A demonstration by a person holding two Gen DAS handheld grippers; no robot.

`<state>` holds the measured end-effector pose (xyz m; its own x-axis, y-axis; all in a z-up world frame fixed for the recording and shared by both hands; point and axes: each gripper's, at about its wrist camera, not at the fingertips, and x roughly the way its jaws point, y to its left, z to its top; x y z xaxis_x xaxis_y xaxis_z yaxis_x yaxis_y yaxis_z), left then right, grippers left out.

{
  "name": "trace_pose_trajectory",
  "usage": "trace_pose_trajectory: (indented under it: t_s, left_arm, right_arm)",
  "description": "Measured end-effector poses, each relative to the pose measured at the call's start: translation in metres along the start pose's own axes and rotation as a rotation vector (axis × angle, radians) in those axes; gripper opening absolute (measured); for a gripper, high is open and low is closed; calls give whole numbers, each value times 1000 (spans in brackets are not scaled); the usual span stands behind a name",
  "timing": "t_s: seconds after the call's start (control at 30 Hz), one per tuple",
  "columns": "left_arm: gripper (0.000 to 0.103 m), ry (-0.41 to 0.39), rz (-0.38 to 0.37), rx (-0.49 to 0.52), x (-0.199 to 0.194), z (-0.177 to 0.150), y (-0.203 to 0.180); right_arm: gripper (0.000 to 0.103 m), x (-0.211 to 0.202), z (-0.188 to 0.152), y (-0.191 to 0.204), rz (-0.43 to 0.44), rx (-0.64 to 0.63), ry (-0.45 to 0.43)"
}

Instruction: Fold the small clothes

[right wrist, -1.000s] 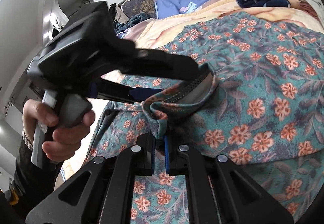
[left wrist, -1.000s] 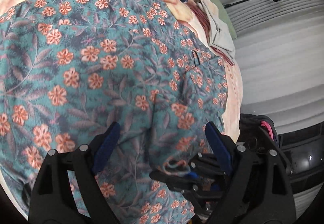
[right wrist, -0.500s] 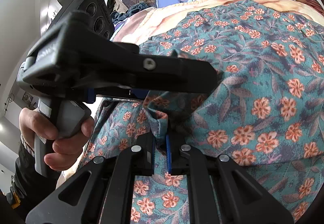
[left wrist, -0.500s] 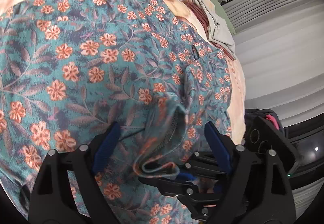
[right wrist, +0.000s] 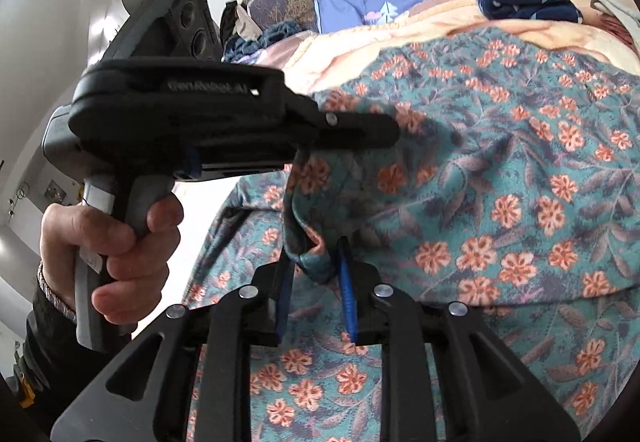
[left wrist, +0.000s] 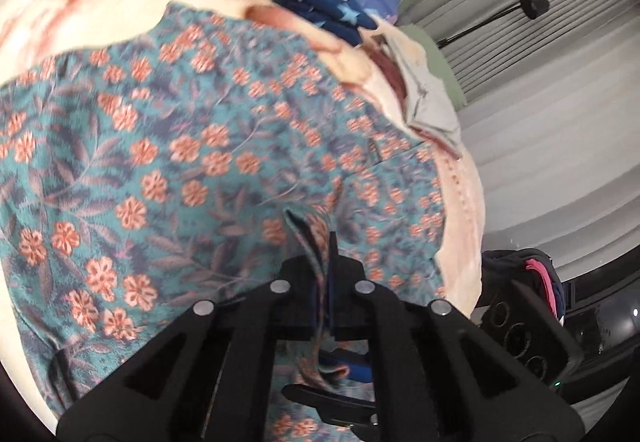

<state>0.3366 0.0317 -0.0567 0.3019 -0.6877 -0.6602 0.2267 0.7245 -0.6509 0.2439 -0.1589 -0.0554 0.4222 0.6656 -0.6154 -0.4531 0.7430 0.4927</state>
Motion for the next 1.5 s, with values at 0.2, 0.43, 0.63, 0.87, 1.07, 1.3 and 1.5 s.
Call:
trace_pose_trajectory:
  t_s: [0.2, 0.43, 0.63, 0.87, 1.07, 1.3, 1.5]
  left_arm:
    - [3, -35, -38, -13, -15, 11, -14]
    - [3, -117, -120, -92, -55, 39, -7]
    - [3, -178, -105, -133, -94, 74, -4]
    - [3, -221, -38, -204, -135, 86, 23]
    - [3, -191, 25, -298, -126, 62, 80]
    - [4, -132, 96, -367, -85, 30, 144]
    - [60, -187, 172, -257, -94, 11, 145]
  right_arm:
    - [42, -24, 1, -5, 38, 28, -51]
    - [44, -56, 1, -32, 72, 97, -108]
    - [44, -76, -3, -72, 87, 205, -147]
    - [46, -80, -9, -98, 85, 270, -166]
    - [49, -87, -13, -106, 90, 278, -165]
    - [49, -123, -18, -139, 40, 341, -200]
    - [49, -161, -40, -148, 34, 355, -189]
